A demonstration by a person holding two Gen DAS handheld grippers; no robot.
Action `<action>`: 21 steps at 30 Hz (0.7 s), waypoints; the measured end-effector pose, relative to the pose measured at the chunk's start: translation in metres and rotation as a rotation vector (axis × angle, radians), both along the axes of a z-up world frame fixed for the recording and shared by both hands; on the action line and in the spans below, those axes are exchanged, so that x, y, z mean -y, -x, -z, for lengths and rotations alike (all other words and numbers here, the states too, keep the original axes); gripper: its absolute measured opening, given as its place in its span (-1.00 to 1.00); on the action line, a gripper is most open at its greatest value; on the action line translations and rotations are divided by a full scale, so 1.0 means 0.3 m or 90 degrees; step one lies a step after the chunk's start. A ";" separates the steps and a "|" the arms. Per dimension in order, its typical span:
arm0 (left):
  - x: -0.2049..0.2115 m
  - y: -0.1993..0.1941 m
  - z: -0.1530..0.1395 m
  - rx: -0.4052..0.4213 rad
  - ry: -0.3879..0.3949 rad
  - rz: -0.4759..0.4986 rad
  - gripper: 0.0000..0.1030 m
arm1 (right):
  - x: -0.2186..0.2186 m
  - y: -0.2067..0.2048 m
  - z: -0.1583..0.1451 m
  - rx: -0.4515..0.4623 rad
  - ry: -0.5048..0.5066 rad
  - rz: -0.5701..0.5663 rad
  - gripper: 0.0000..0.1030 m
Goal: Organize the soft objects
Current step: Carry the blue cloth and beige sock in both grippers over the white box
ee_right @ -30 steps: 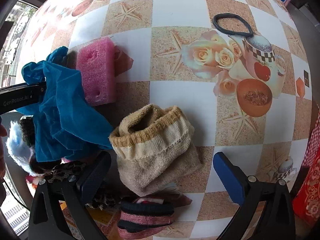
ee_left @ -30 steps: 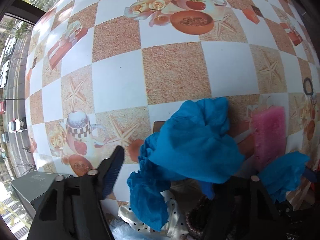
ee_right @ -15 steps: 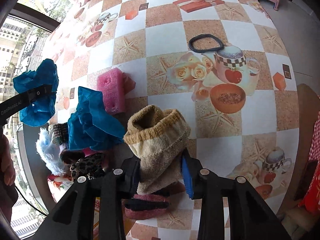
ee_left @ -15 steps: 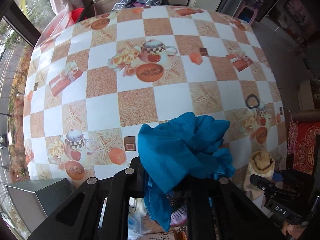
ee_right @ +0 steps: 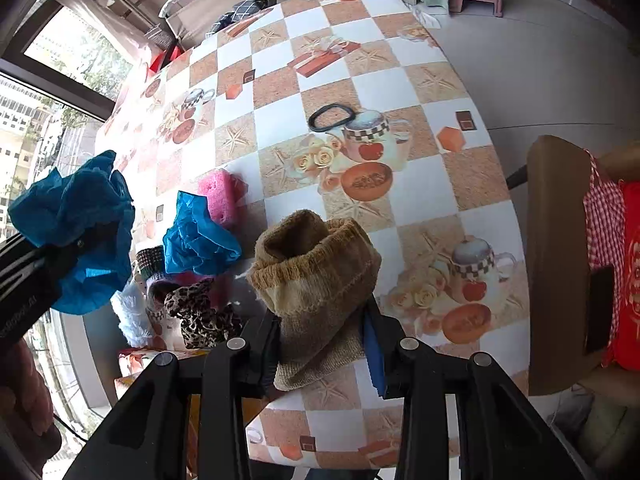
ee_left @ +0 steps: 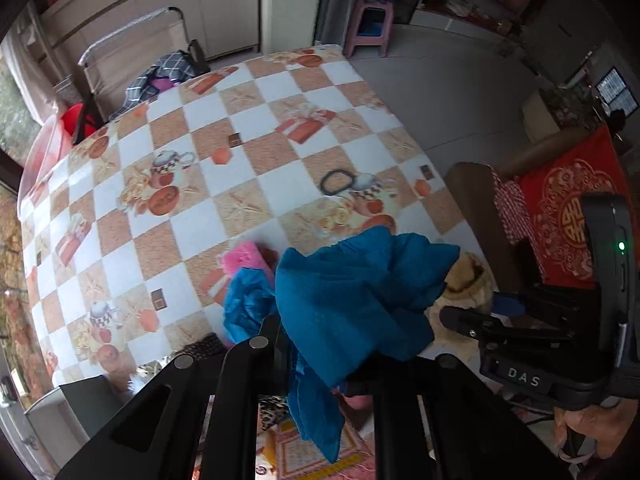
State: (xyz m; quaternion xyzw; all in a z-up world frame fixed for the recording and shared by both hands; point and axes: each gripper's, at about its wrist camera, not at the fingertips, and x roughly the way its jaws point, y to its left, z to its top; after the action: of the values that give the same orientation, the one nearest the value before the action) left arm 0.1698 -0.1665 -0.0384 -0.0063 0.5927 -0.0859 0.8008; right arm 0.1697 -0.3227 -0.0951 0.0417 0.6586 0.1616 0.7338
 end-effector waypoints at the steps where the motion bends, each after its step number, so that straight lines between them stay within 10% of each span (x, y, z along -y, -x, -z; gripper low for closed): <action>1: 0.033 0.017 -0.013 0.006 0.000 0.016 -0.69 | 0.010 0.012 -0.010 0.003 0.002 0.007 -0.27; 21: 0.341 0.506 -0.110 0.014 0.035 0.313 -0.69 | 0.202 0.397 -0.082 -0.008 0.023 0.113 -0.27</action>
State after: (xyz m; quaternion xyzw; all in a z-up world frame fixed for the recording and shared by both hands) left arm 0.0181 -0.2688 -0.0054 0.1171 0.5653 -0.2942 0.7617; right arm 0.0508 -0.3832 -0.0704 0.0876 0.6594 0.0833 0.7420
